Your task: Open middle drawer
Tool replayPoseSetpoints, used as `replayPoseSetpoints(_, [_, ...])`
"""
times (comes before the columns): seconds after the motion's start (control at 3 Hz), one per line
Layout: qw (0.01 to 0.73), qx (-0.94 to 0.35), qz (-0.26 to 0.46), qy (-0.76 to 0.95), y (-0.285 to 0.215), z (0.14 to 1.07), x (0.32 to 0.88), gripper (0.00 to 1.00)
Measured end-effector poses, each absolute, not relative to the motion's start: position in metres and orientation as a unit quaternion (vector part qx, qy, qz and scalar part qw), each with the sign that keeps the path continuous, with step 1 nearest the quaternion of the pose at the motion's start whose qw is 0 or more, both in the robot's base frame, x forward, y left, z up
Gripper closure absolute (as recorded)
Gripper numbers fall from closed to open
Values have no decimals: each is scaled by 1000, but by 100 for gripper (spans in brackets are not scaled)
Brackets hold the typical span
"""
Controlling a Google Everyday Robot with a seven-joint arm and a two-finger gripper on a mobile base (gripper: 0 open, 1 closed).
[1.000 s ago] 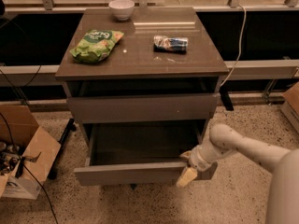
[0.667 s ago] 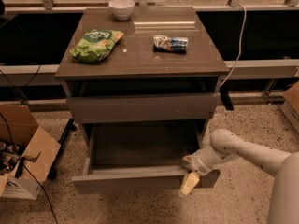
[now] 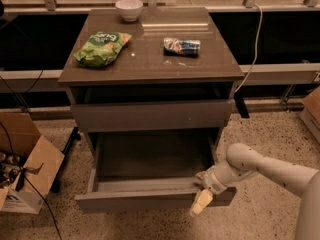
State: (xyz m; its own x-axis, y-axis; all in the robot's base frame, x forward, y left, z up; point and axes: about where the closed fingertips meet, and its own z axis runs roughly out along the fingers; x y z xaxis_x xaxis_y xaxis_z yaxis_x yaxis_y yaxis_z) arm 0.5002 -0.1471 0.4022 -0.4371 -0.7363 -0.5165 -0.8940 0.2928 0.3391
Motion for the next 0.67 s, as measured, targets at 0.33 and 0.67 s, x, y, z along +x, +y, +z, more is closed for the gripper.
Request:
replayPoseSetpoints(0.33, [122, -519, 296, 793, -148, 398, 492, 0])
replayPoseSetpoints(0.67, [121, -519, 295, 793, -147, 398, 491, 0])
